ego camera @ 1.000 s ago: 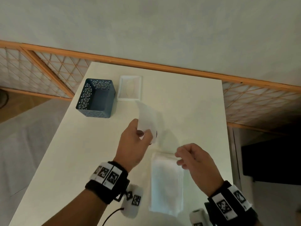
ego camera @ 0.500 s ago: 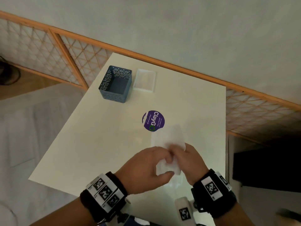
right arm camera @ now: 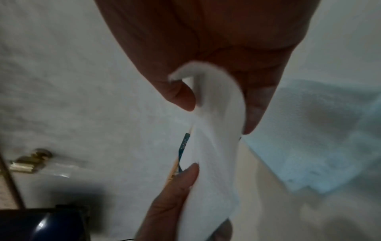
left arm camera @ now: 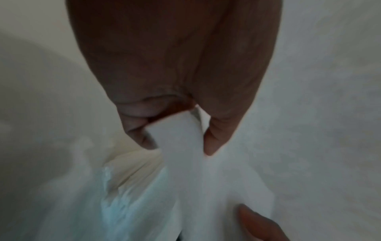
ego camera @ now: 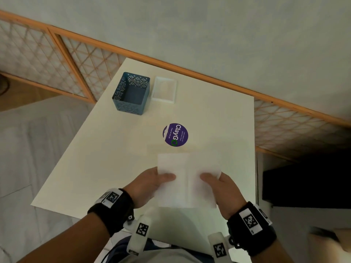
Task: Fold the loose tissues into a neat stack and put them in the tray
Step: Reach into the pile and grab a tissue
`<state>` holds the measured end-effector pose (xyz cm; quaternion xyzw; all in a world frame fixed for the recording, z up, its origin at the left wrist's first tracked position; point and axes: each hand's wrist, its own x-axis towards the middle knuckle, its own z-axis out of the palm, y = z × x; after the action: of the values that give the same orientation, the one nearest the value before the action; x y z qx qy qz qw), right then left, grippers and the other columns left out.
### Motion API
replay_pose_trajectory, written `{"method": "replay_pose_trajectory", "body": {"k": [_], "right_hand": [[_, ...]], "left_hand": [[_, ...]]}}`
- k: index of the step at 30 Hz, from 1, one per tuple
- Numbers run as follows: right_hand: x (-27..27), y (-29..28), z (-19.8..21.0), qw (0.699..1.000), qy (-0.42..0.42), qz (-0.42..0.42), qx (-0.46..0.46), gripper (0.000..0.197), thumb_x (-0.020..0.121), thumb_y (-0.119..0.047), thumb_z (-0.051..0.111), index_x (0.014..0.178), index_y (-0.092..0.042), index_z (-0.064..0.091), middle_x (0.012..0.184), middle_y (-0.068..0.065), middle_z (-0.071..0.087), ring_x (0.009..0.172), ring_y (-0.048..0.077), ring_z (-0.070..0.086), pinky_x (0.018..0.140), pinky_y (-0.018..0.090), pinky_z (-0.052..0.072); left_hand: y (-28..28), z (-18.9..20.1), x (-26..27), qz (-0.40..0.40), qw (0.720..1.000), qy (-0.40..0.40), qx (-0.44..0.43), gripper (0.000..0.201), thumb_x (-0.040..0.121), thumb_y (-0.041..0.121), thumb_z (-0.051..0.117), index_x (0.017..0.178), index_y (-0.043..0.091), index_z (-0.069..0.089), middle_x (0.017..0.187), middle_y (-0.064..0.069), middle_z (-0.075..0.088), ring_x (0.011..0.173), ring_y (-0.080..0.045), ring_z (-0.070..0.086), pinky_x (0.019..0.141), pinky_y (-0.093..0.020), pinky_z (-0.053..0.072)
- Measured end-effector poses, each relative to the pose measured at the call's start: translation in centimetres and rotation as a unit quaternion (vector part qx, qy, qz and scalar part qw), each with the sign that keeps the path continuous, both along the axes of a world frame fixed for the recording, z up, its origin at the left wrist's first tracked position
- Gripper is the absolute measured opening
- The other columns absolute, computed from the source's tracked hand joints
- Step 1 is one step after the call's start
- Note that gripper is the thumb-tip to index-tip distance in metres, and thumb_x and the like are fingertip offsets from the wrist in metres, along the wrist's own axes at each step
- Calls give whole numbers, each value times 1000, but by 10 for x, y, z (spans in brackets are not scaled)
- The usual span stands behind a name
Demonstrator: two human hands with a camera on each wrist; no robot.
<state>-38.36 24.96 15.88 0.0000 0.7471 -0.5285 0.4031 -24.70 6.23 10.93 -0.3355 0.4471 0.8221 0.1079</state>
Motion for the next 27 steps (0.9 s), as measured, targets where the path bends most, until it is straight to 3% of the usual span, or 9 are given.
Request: {"method": "replay_pose_trajectory", "body": {"k": [5,10,12,14,16,18,20,23,27], "right_hand": [[-1,0,-20,989,107,58,86,44,73,-40,62,85,1,58,76,15,61,70,23,53,63,42,46],[4,3,-31,989,96,64,87,50,66,-51,61,86,-6,62,81,10,68,72,25,60,68,49,54],[8,4,-29,994,72,54,67,53,65,-52,61,91,-6,65,88,12,72,78,32,66,75,53,57],[10,3,-25,998,45,32,35,50,68,-44,64,100,-5,69,101,17,74,92,39,70,84,55,58],[10,5,-23,1000,-3,2,-17,41,74,-31,65,105,-5,71,106,21,74,95,37,71,84,50,57],[10,8,-21,996,-51,-21,-69,42,77,-28,69,111,-2,70,108,23,74,95,36,70,84,50,54],[8,10,-22,988,-93,-35,-114,56,82,-39,74,118,3,65,112,21,72,100,37,69,85,50,51],[8,12,-19,983,-114,-34,-139,58,96,-44,60,130,3,59,122,19,74,112,37,72,89,46,56],[7,13,-22,987,-88,-46,-122,64,82,-60,77,111,-5,60,100,7,77,90,26,76,69,38,59]], "left_hand": [[2,2,-8,-7,977,-22,-213,17,92,19,77,109,19,76,104,1,81,99,-26,77,90,-44,59],[19,14,-24,-48,953,7,-299,15,93,25,72,107,22,71,98,4,79,88,-14,75,83,-38,61],[25,14,-30,-77,937,19,-341,18,94,32,72,96,15,65,85,2,72,71,-10,65,69,-30,54],[32,19,-34,-86,928,38,-361,26,97,37,71,86,15,63,73,12,61,63,-3,52,63,-21,43],[37,29,-37,-97,931,62,-347,37,102,43,65,77,16,63,68,16,57,61,-1,51,64,-17,41],[40,34,-38,-103,941,66,-315,54,104,54,54,75,9,59,75,8,58,65,-6,55,69,-22,40],[39,37,-38,-98,951,41,-290,60,103,62,45,88,11,71,93,6,72,77,-2,65,77,-21,45],[39,38,-39,-116,947,50,-295,58,105,61,41,105,16,78,107,-1,74,82,-1,65,75,-15,44],[42,30,-38,-155,926,99,-330,52,108,49,50,99,3,74,100,-16,63,87,-13,63,90,-37,52]]}}
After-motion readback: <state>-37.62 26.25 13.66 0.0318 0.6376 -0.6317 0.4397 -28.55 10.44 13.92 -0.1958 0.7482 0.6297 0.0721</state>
